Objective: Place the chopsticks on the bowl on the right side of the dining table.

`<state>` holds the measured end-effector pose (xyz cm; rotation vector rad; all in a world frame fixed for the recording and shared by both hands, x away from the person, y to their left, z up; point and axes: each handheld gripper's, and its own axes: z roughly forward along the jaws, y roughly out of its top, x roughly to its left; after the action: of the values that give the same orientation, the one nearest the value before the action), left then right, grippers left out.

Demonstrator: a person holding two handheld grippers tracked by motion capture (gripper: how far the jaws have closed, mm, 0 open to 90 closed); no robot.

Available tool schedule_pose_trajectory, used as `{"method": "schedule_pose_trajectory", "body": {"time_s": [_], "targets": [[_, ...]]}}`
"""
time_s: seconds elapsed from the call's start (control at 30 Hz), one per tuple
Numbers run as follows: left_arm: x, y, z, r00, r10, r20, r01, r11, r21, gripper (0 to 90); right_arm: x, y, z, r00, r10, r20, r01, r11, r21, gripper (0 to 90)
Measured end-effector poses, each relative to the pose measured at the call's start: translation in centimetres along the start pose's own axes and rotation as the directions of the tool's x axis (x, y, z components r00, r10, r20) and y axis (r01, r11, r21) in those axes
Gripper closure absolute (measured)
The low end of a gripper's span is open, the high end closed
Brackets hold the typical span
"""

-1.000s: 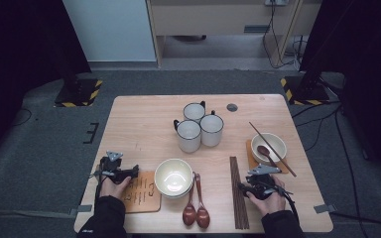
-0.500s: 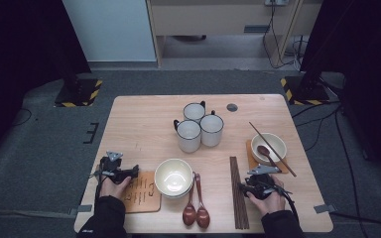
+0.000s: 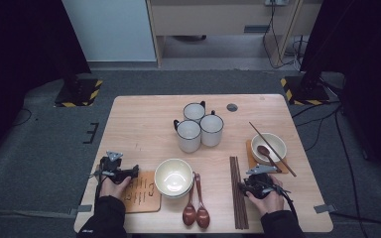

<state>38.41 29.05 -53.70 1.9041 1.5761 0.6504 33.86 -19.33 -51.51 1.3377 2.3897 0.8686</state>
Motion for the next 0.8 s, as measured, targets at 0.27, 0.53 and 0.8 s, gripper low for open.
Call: {"method": "schedule_pose_trajectory", "body": {"time_s": [0.27, 0.53, 0.8], "targets": [[0.00, 0.00, 0.00, 1.0000, 0.000, 0.000, 0.000, 1.0000, 0.000, 0.1, -0.14, -0.03, -0.02, 0.9999, 0.012, 0.002, -0.012, 0.9999, 0.012, 71.1], [0.00, 0.00, 0.00, 1.0000, 0.000, 0.000, 0.000, 1.0000, 0.000, 0.1, -0.26, -0.02, -0.15, 0.9999, 0.011, 0.009, -0.011, 0.9994, 0.032, 75.9], [0.00, 0.00, 0.00, 1.0000, 0.000, 0.000, 0.000, 1.0000, 0.000, 0.1, -0.32, 0.00, -0.24, 0.9997, 0.008, 0.021, -0.008, 0.9991, 0.042, 77.7]]}}
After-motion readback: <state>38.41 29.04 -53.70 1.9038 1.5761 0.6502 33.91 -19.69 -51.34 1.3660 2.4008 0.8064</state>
